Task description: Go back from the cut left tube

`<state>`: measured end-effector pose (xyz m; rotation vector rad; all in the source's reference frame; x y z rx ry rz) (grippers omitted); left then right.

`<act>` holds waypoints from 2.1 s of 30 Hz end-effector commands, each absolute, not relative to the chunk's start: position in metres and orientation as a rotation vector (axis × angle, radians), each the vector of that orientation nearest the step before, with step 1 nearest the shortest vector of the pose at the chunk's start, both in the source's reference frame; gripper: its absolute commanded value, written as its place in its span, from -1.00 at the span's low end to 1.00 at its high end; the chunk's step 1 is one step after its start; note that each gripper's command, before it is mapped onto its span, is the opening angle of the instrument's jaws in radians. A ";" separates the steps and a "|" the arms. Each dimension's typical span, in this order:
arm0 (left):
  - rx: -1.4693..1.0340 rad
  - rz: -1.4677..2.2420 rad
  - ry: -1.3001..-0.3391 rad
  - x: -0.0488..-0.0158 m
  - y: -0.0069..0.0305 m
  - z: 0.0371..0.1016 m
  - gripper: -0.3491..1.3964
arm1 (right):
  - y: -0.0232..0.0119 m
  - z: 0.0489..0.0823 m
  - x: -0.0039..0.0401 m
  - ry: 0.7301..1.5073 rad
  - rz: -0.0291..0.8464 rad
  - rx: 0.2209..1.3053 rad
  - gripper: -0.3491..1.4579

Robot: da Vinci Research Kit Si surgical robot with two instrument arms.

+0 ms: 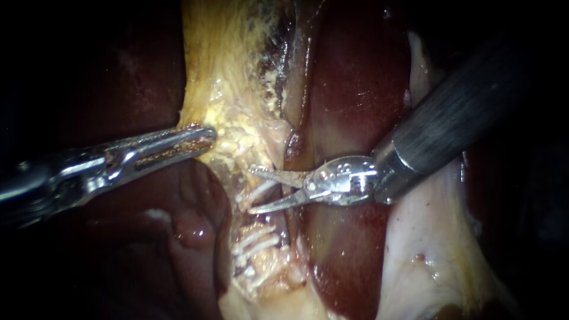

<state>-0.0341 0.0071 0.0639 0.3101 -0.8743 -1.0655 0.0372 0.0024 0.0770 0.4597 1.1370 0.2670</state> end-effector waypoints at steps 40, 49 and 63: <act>0.307 -1.067 -0.874 -0.0342 0.0073 0.0642 -1.00 | 0.0055 0.0703 0.0279 1.188 0.056 0.351 0.89; 0.307 -1.067 -0.874 -0.0342 0.0073 0.0643 -1.00 | 0.0060 0.0698 0.0263 1.180 0.062 0.346 0.88; 0.302 -1.075 -0.874 -0.0360 0.0077 0.0665 -1.00 | 0.0063 0.0694 0.0253 1.183 0.064 0.348 0.89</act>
